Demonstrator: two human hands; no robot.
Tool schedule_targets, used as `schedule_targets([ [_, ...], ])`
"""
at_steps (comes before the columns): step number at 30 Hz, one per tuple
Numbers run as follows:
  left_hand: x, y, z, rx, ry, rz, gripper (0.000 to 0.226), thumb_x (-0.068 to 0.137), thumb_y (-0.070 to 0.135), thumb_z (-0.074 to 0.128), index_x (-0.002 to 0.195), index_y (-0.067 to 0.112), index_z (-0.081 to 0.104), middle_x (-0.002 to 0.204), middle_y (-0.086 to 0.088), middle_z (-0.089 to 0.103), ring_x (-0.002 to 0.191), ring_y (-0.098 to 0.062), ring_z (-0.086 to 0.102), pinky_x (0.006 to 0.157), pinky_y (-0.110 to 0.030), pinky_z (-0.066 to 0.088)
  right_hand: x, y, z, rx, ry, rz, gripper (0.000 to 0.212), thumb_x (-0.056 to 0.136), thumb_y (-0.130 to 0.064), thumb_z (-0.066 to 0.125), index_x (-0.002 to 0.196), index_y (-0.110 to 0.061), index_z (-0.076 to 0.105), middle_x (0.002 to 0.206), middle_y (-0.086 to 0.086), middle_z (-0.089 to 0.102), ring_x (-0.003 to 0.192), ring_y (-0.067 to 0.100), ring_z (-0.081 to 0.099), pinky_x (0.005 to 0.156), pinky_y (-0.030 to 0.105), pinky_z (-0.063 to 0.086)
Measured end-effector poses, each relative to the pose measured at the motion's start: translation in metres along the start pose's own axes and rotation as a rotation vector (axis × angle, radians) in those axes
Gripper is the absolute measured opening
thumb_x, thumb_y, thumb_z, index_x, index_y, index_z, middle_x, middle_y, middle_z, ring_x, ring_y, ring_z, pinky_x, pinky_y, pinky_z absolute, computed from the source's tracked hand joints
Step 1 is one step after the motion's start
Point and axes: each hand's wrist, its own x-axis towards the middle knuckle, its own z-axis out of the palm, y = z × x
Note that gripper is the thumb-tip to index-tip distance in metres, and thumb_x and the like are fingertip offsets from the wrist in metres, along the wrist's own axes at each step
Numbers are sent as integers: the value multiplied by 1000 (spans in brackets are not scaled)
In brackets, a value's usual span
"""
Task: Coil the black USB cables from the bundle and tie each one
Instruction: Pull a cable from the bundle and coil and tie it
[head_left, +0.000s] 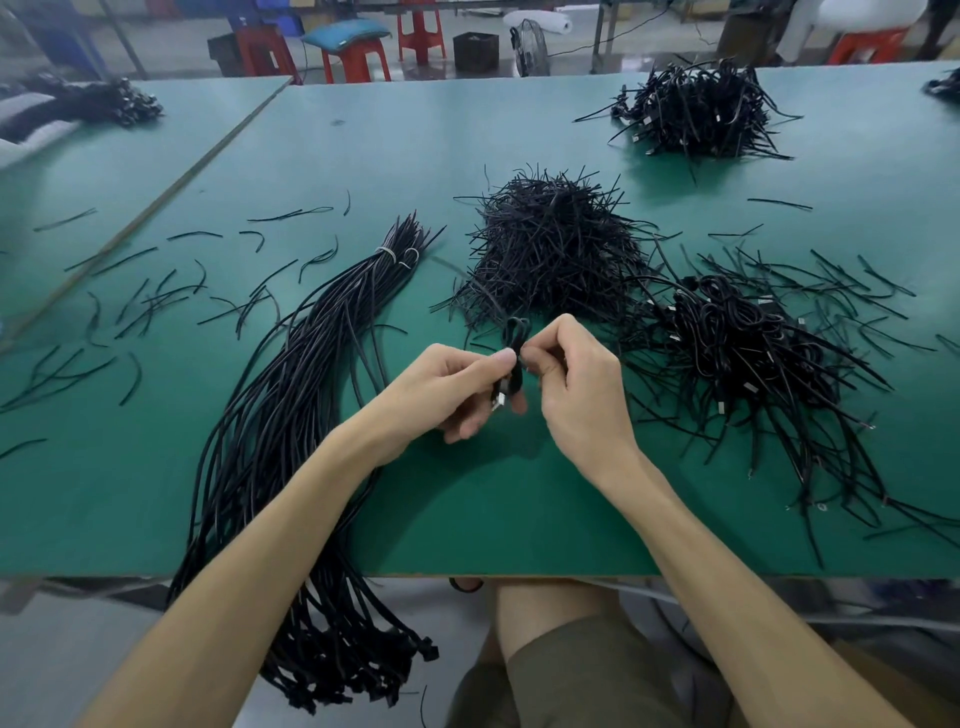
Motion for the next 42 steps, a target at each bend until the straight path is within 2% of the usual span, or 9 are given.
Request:
schedule_targets([
  [3,0,-1,-3,-92,-53,25,53,105,56,42,89,17,75,52,0,48,47,-20,39,54,-37,24,0,2,2,-37,-9,-21,20,95,3,59,80,-8,52,75,-1,57,72,9,51,64,14,38],
  [7,-2,-2,-2,-152,-159,137,37,107,40,45,106,15,72,68,1,54,57,-20,45,55,-27,32,-1,2,1,-59,-29,-9,41,85,12,57,74,-25,43,74,-10,52,70,3,48,60,12,35],
  [14,3,-6,4,143,228,225,22,93,34,70,83,15,73,67,3,54,58,-12,46,58,-23,36,-1,2,2,-45,-33,-70,27,88,10,51,78,-15,45,75,-13,50,73,2,49,60,12,34],
  [18,6,-9,1,371,489,301,37,77,41,85,100,19,65,106,4,55,88,-7,55,69,-23,45,-1,5,2,-30,-58,-81,24,86,17,53,79,-6,48,75,-6,50,70,8,44,60,17,32],
  [22,5,-10,-1,655,377,508,52,94,41,72,142,30,57,147,18,50,140,-12,42,110,-36,36,-1,7,3,-27,-74,-104,26,86,14,57,79,-8,46,75,-8,48,68,8,43,59,17,33],
  [26,3,-12,4,769,455,503,29,97,48,62,118,31,71,117,22,66,118,-4,52,101,-42,30,1,10,5,-73,-73,-84,22,87,16,54,81,-5,48,77,-3,50,70,11,45,60,21,37],
  [29,4,-14,3,785,554,487,32,91,58,62,98,29,74,91,23,65,94,-7,48,93,-27,25,0,9,5,-110,-85,-107,31,84,23,49,85,-8,51,80,-12,49,76,-4,52,66,6,38],
  [33,4,-13,5,708,568,462,37,90,62,61,91,27,72,87,24,64,87,-8,45,89,-22,25,-1,6,5,-84,-69,-130,40,82,25,47,95,-11,58,90,-24,48,85,-23,52,73,-4,35],
  [42,5,-12,7,500,485,268,31,96,64,52,90,35,61,70,15,70,83,-18,58,87,-18,33,0,0,5,26,-75,-62,33,92,15,55,87,-17,51,82,-17,52,76,-22,56,67,-4,38],
])
